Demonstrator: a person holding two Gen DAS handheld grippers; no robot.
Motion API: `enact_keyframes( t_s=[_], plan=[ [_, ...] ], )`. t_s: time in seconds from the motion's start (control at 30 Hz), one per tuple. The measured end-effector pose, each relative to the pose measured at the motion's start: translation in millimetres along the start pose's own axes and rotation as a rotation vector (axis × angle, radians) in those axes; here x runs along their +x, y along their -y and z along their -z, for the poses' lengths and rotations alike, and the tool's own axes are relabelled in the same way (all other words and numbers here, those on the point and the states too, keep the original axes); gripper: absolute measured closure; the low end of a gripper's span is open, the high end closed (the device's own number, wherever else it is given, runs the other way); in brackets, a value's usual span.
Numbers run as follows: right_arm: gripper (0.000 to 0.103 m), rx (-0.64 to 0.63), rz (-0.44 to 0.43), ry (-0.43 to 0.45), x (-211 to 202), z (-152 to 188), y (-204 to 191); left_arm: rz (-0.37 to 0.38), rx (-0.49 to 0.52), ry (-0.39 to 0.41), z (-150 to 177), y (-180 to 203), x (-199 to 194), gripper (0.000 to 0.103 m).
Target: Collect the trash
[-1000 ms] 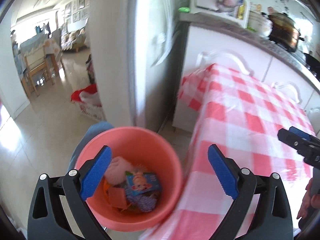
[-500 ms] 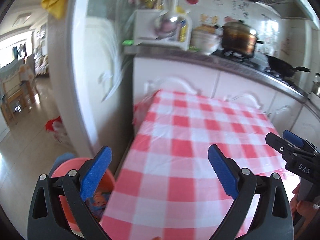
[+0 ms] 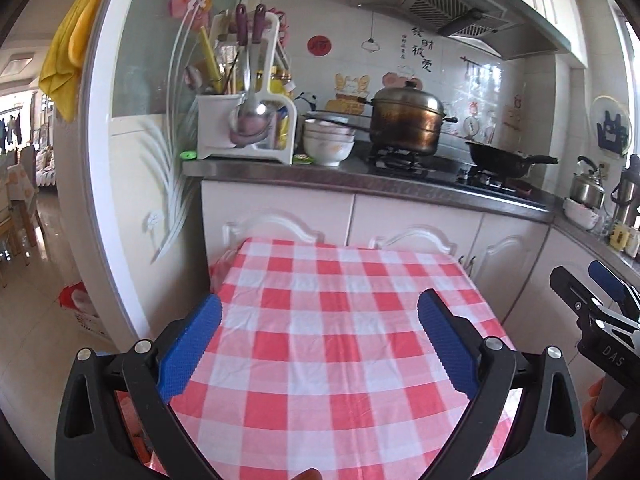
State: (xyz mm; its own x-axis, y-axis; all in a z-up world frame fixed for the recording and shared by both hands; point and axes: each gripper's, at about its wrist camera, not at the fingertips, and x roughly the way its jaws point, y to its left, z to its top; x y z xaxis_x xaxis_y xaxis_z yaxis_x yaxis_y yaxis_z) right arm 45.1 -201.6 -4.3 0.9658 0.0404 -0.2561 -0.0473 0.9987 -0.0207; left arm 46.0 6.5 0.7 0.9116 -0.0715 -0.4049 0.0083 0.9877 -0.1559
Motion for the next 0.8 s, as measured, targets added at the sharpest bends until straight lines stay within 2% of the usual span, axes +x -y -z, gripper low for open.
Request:
enact_keyframes(
  t_s=[0.17,0.4,0.8],
  plan=[
    [0.004,0.005,0.038,0.054,-29.5,-9.4,10.0,0.045,-0.02,0.03,-11.2,13.4,-18.8,0.005],
    [0.004,0.019,0.069,0.123,-63.5,-18.1,19.3,0.011,0.035,0.06,-16.6,34.3,-38.2,0.005],
    [0.004,0.027,0.122,0.185,-93.3,-21.6,29.0,0.016,0.082,0.078,-16.3,54.0,-52.8,0.005]
  ],
)
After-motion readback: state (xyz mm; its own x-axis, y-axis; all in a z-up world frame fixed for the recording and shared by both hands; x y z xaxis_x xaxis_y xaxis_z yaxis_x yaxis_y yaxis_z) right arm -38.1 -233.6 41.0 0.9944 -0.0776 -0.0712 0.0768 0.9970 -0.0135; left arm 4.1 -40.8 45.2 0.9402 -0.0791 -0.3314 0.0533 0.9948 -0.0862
